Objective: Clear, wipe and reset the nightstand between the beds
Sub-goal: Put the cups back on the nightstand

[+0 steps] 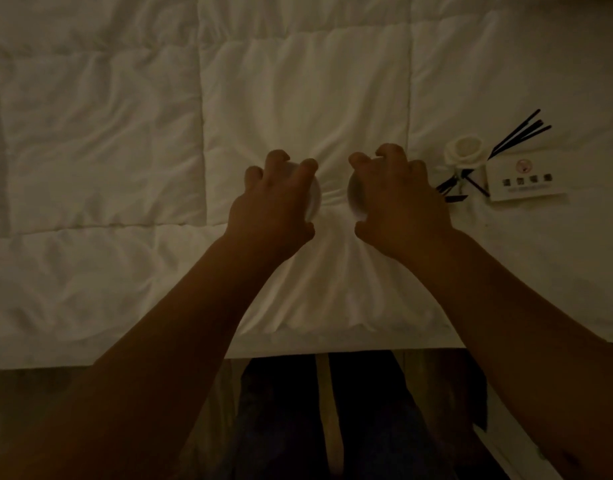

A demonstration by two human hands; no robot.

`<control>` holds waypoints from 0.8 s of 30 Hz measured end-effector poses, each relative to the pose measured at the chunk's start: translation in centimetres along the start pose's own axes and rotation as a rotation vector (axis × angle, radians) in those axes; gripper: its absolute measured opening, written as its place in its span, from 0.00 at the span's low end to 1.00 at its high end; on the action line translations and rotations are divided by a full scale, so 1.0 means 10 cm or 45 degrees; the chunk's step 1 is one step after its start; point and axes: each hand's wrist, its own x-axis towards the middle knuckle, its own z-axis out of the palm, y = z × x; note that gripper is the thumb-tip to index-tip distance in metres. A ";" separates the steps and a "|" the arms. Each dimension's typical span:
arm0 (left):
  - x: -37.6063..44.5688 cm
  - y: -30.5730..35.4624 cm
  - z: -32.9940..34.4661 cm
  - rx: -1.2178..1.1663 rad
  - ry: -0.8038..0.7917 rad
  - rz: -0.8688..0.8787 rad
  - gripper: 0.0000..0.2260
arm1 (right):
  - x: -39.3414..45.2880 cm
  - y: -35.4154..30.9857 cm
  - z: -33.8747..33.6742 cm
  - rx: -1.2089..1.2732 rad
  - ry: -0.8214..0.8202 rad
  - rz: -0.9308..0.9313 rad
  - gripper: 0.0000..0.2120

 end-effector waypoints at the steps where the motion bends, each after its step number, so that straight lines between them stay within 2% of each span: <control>1: 0.00 -0.01 0.00 -0.006 0.006 -0.005 0.38 | -0.01 0.01 0.02 0.013 0.010 -0.001 0.42; 10: -0.07 -0.01 0.03 -0.085 0.024 -0.052 0.40 | -0.17 -0.01 0.05 0.094 0.128 0.013 0.41; 16: -0.16 -0.03 -0.02 -0.073 0.091 0.042 0.39 | -0.28 -0.04 0.00 0.134 0.173 0.078 0.41; 21: -0.20 0.04 -0.14 -0.021 0.031 0.141 0.38 | -0.46 -0.04 -0.02 0.219 0.187 0.180 0.44; 24: -0.19 0.15 -0.23 0.068 0.013 0.274 0.38 | -0.59 -0.01 -0.03 0.288 0.203 0.264 0.44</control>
